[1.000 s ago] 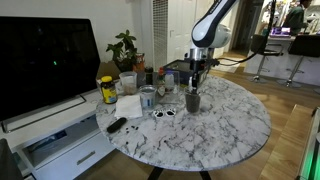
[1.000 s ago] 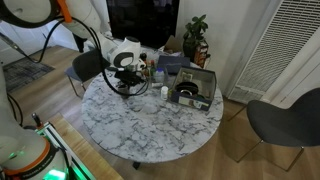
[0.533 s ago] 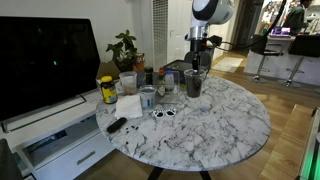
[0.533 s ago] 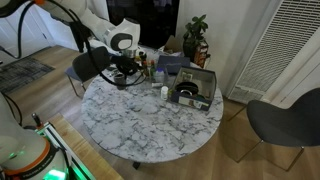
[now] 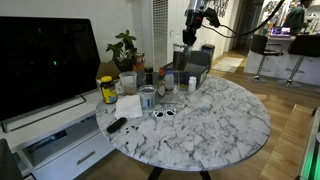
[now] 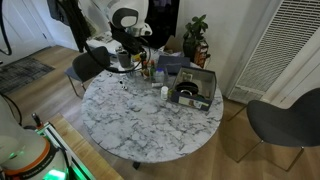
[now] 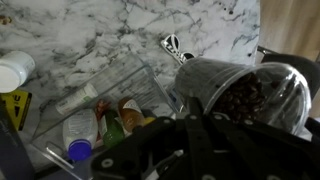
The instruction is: Pick up the desktop pen and pencil basket and put it in the clear crisper drawer
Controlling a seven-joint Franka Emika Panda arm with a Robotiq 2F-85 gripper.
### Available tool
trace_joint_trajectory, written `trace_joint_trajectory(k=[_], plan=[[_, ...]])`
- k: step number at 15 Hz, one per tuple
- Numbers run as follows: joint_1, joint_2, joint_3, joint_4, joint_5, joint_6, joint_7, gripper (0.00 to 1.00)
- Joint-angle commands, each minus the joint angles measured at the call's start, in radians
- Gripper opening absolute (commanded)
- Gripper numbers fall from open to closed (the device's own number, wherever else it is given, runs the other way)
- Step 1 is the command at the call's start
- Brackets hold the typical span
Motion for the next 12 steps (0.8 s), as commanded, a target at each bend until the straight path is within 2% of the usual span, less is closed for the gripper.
trace_joint_trajectory(k=[1,6,12], plan=[[0.009,0.058,-0.038,0.075,0.058,0.041,0.092,0.01],[0.019,0.164,-0.047,0.145,0.039,0.116,0.233,0.01],[0.024,0.278,-0.049,0.191,0.009,0.164,0.338,0.01]])
